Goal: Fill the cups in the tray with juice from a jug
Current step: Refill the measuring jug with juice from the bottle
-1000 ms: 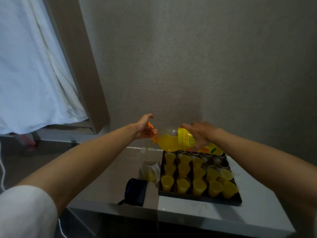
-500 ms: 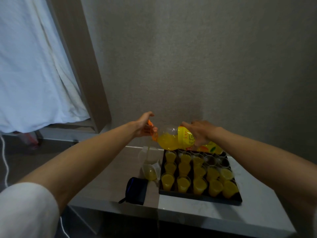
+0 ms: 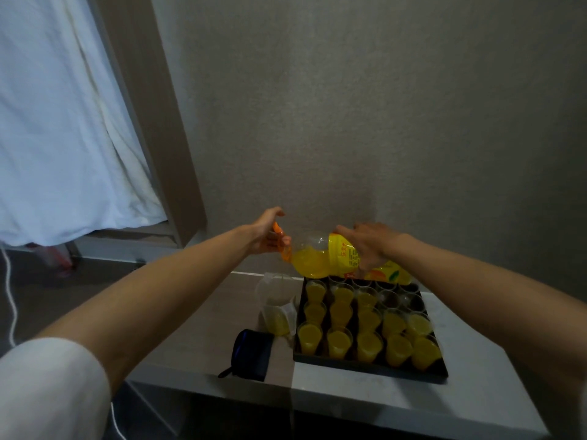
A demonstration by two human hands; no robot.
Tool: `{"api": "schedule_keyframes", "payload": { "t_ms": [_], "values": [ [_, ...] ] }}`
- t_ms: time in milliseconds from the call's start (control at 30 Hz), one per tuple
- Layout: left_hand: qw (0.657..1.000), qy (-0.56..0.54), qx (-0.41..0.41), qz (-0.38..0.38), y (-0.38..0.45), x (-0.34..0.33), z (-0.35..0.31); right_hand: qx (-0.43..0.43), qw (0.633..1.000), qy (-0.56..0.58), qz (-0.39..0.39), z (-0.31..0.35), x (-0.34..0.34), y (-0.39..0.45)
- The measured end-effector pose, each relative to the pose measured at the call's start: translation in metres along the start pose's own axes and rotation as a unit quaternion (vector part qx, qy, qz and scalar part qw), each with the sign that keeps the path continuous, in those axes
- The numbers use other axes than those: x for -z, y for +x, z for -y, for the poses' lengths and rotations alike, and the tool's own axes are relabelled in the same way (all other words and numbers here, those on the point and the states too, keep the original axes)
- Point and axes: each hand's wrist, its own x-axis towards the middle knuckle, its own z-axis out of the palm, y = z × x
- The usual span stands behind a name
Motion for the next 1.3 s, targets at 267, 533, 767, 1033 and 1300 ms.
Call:
{"api": "schedule_keyframes", "payload": {
  "t_ms": [267, 533, 767, 1033, 1300],
  "values": [
    [1.000, 0.002, 0.003, -0.004, -0.0012, -0.0008, -0.0006, 0.000, 1.000, -0.004, -0.002, 0.0013, 0.0000, 0.0029],
    [1.000, 0.013, 0.002, -0.009, 0.0015, 0.0026, -0.0022, 0.005, 1.000, 0.008, 0.004, 0.0007, -0.0014, 0.0078],
    [1.000, 0.020, 0.005, -0.013, 0.0000, 0.0016, -0.0030, 0.001, 1.000, 0.006, 0.008, 0.0023, 0.0007, 0.0076],
    [1.000, 0.023, 0.006, -0.008, 0.0008, -0.0003, -0.0038, -0.002, 1.000, 0.003, 0.006, 0.0011, -0.0011, 0.0071],
    [1.000, 0.021, 0.004, -0.008, 0.0017, -0.0004, -0.0031, -0.002, 1.000, 0.000, 0.011, 0.0018, 0.0005, 0.0062]
  ]
}}
